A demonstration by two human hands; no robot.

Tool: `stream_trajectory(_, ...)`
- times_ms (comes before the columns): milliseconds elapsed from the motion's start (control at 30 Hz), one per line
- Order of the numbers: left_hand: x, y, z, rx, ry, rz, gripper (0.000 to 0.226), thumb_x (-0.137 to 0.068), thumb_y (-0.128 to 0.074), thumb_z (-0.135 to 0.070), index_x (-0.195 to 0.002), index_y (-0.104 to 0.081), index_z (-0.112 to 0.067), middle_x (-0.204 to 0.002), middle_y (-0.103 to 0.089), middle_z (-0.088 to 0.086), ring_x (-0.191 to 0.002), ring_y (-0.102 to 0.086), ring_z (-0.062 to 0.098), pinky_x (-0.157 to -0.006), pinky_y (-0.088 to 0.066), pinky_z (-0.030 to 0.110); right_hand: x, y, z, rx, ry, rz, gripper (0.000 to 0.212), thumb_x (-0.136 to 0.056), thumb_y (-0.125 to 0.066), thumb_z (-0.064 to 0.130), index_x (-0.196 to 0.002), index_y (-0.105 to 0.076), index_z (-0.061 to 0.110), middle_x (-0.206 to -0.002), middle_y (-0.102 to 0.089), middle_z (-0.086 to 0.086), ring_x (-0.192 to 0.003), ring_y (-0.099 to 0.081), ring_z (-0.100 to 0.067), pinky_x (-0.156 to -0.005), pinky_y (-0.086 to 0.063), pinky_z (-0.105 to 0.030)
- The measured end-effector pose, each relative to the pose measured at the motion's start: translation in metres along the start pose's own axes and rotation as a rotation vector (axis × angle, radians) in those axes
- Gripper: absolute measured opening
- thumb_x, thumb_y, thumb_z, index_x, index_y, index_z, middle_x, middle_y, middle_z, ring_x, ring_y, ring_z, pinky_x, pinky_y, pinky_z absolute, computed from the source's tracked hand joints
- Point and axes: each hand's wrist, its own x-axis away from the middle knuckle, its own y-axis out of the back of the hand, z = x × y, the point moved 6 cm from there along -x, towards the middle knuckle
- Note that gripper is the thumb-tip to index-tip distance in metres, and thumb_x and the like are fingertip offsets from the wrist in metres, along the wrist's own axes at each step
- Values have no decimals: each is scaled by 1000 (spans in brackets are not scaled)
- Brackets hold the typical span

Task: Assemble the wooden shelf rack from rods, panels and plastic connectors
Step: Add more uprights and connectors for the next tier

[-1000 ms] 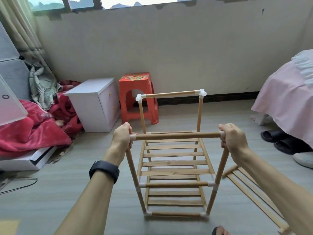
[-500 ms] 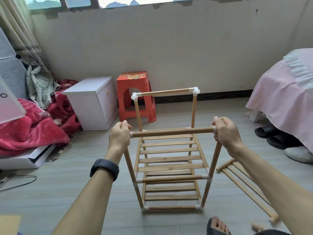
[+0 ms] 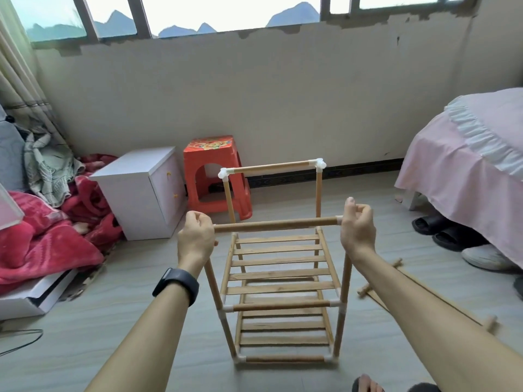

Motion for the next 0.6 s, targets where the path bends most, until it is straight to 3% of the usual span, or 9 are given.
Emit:
stream_trajectory(100,8,5,0,-59,-24,42,23,-102,-30,-38,-94,-48,-26,-92,-66,1,-73,-67,21,-65,-49,35,-9,-4,2,42,-53,87,53,-104,-29,60,-117,-49,13,-93,-61,-6,-83,-59,-20,-66,-46,-32)
stream_trajectory(233,19,17,-16,-422,-81,-4,30,-102,-32,-40,-109,-54,-22,-124,-54,12,-109,-50,32,-90,-40,46,-5,-7,10,93,-32,311,49,-105,-28,59,-112,-50,15,-91,-61,-7,-78,-62,-16,-63,-48,-26)
stream_trajectory(300,29,13,-41,-582,-256,-29,29,-101,-37,-41,-109,-59,-23,-128,-55,11,-119,-47,31,-99,-39,49,1,-8,14,105,-12,405,50,-105,-25,58,-116,-51,16,-95,-63,-8,-80,-64,-15,-63,-48,-24)
stream_trajectory(433,66,-33,-102,-580,-599,56,31,-99,-45,-44,-114,-61,-23,-126,-61,8,-120,-52,27,-102,-41,47,3,-2,3,20,-45,534,57,-106,-14,59,-129,-53,24,-103,-68,-12,-96,-67,-22,-82,-51,-33)
stream_trajectory(533,107,-83,-147,-539,-885,87,37,-96,-54,-38,-125,-60,-15,-136,-55,12,-127,-50,29,-108,-42,50,4,16,-38,-11,-144,547,56,-105,-16,62,-122,-60,32,-107,-70,-4,-101,-66,-20,-79,-49,-32)
stream_trajectory(600,141,-120,-170,-452,-1100,95,35,-91,-60,-29,-120,-61,-10,-133,-55,16,-121,-53,31,-102,-47,51,5,36,-89,26,-259,514,50,-106,-23,61,-124,-57,29,-109,-70,-3,-98,-67,-20,-75,-50,-33)
